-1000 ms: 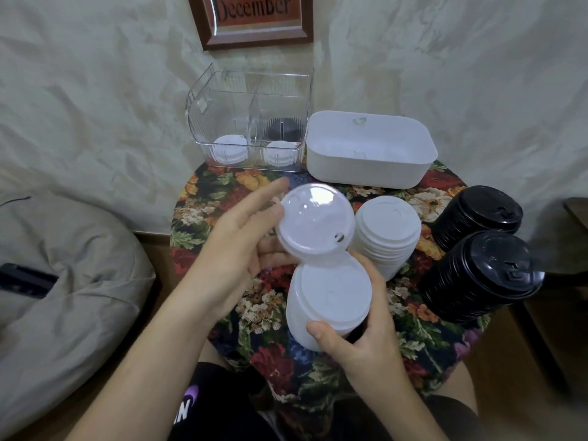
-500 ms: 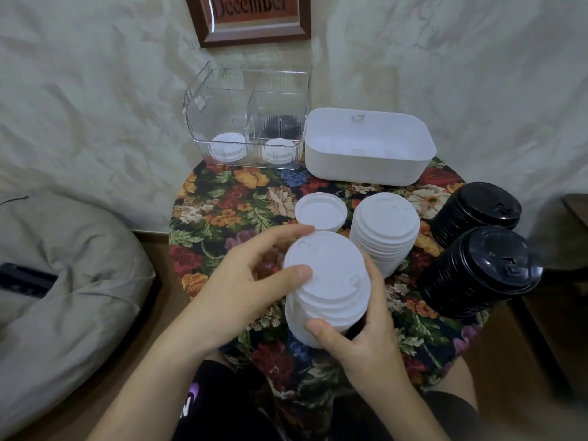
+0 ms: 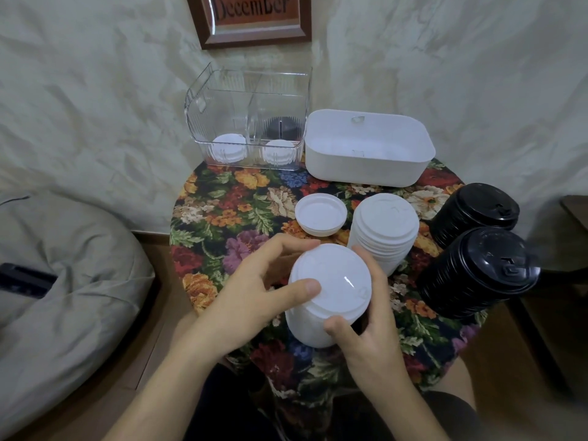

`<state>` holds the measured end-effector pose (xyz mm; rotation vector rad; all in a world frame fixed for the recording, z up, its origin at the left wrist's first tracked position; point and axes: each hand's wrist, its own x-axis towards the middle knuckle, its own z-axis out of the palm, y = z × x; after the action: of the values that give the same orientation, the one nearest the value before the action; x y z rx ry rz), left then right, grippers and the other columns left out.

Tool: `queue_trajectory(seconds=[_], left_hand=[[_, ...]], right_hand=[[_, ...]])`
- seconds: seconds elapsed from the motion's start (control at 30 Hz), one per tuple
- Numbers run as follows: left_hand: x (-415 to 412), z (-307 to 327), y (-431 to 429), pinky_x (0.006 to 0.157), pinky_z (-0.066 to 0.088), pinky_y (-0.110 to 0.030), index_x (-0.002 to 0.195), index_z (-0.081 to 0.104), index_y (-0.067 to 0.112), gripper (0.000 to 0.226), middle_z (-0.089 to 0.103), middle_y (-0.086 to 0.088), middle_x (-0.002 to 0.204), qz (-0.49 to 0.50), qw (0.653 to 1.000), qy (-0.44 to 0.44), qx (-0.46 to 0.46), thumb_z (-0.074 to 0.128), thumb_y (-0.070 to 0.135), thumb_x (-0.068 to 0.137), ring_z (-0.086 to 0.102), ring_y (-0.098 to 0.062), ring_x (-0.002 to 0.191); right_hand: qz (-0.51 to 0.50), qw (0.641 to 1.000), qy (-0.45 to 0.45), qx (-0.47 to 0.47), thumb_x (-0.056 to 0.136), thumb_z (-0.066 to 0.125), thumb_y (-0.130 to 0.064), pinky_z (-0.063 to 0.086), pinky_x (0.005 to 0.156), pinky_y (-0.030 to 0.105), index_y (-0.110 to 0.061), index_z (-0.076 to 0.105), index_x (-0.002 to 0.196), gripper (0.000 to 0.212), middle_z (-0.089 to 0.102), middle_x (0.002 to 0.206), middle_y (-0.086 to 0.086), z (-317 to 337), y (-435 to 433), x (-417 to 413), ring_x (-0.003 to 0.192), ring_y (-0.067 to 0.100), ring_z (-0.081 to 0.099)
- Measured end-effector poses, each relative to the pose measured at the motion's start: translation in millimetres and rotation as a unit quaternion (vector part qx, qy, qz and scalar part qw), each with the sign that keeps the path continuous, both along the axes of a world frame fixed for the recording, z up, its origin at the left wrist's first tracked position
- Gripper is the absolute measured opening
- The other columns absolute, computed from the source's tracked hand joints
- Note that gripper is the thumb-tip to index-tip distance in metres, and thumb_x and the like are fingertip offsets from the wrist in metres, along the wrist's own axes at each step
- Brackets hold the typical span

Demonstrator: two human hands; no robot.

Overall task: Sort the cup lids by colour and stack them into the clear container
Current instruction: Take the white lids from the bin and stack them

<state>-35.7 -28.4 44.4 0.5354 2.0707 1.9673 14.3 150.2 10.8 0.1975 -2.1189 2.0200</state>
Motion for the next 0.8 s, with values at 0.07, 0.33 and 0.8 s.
queue_trajectory(seconds=[0.07, 0.33, 0.8], left_hand=[[-1.7, -3.3, 2.2, 0.091, 0.053, -0.022, 0.125, 0.065, 0.022, 0.036, 0.072, 0.005, 0.124, 0.009, 0.999, -0.002, 0.032, 0.073, 0.03, 0.091, 0.067, -0.013, 0.117], [-6.6, -20.2, 3.8, 0.094, 0.052, -0.029, 0.115, 0.071, 0.034, 0.03, 0.07, 0.002, 0.13, 0.035, 0.995, -0.023, 0.095, 0.072, 0.045, 0.088, 0.065, -0.017, 0.121], [-93.2, -29.4, 15.9, 0.096, 0.042, -0.025, 0.127, 0.071, 0.025, 0.03, 0.069, 0.008, 0.123, 0.135, 0.902, 0.275, -0.303, 0.07, 0.03, 0.097, 0.06, -0.012, 0.113]], right_hand=[[-0.002, 1.0, -0.01, -0.004, 0.071, 0.071, -0.08, 0.049, 0.099, 0.018, -0.055, 0.043, 0.141, 0.079, 0.053, 0.14, -0.025, 1.0, -0.4, -1.0, 0.132, 0.003, 0.053], [0.024, 0.999, -0.03, 0.027, 0.067, 0.08, -0.072, 0.05, 0.093, 0.016, -0.045, 0.045, 0.138, 0.084, 0.057, 0.133, -0.023, 13.9, 4.0, -5.9, 0.125, 0.004, 0.057], [0.037, 0.997, -0.038, 0.047, 0.067, 0.082, -0.052, 0.048, 0.094, 0.014, -0.056, 0.047, 0.133, 0.075, 0.055, 0.133, -0.027, 13.1, 7.6, -8.5, 0.125, 0.001, 0.055]])
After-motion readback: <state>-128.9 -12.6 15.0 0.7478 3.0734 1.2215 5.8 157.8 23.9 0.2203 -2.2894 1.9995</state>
